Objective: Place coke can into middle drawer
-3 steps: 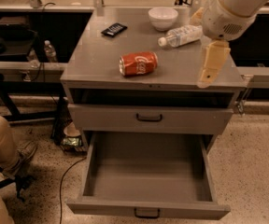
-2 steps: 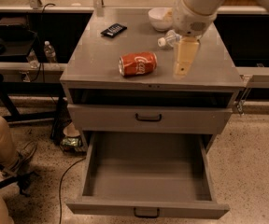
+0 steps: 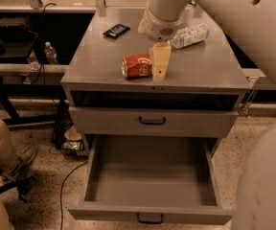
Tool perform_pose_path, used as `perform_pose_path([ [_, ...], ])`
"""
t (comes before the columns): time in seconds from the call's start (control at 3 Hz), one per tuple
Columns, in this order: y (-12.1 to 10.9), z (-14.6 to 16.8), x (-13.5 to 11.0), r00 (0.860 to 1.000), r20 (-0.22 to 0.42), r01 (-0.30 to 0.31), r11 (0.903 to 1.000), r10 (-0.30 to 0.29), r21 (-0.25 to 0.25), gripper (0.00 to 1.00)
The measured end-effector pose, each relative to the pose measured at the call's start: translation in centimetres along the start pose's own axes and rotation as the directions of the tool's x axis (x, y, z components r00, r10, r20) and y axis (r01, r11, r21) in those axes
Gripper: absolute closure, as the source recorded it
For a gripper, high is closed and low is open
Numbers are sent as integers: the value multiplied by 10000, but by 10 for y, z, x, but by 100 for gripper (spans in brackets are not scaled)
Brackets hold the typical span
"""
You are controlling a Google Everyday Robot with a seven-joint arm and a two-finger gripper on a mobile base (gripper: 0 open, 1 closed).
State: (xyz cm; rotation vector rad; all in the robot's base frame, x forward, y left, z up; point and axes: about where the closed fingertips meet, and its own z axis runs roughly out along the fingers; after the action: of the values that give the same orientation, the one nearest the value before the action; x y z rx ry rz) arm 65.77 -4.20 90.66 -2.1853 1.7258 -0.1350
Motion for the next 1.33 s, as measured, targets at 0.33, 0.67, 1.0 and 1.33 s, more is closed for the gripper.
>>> perform_pose_path([
  [0.33,-6,27,-10,9998,-100,150,9987,-155,-485,0],
  [0.67,-5,60,-11,9996,-256,72,9934,-102,-1146,0],
  [1.0,-2,77,-10,9997,-252,5,9880,-44,-1543,0],
  [1.33,1,81,-7,9997,-226,-92,9855,55,-1697,18],
])
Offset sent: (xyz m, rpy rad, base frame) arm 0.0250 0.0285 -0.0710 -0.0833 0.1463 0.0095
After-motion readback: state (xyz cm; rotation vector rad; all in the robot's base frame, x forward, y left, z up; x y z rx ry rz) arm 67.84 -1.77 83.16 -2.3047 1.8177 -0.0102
